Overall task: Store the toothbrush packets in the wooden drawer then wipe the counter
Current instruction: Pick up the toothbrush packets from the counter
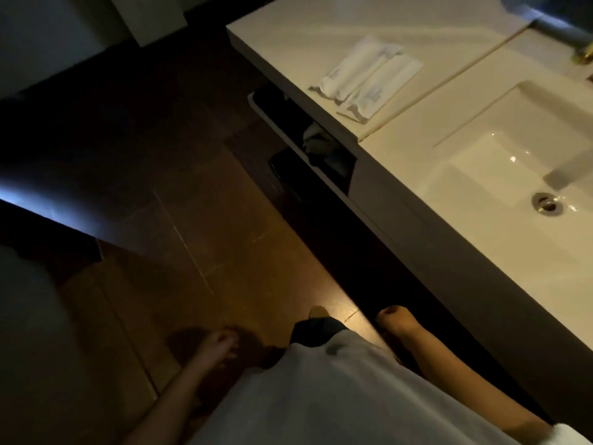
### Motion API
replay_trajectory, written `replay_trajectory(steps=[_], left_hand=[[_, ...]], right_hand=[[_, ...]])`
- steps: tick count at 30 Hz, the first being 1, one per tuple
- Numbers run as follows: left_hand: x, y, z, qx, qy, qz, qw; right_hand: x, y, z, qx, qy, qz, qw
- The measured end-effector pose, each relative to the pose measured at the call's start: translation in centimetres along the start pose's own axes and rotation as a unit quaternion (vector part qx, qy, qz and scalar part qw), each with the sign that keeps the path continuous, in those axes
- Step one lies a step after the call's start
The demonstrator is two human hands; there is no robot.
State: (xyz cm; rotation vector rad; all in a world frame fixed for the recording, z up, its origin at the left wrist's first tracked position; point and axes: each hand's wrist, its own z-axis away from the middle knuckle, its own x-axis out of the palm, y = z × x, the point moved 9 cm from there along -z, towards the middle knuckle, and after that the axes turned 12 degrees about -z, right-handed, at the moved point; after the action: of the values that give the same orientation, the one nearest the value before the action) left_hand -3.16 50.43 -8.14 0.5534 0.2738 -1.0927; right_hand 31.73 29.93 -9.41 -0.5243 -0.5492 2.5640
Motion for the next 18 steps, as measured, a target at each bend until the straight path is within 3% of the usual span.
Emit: replay_trajectory(steps=[7,18], left_hand=[[-5.3,6.9,-4.2,0.025,0.02,-0.01,0.999],[-8.2,23.7,-12.4,0.09,-0.067,-0.107,0.988]], right_hand=[[0.6,-13.3,-3.0,-0.071,-0.011,0.028,0.997],[0.9,-16.4,-4.7,-0.006,0.039,-0.04,0.998]])
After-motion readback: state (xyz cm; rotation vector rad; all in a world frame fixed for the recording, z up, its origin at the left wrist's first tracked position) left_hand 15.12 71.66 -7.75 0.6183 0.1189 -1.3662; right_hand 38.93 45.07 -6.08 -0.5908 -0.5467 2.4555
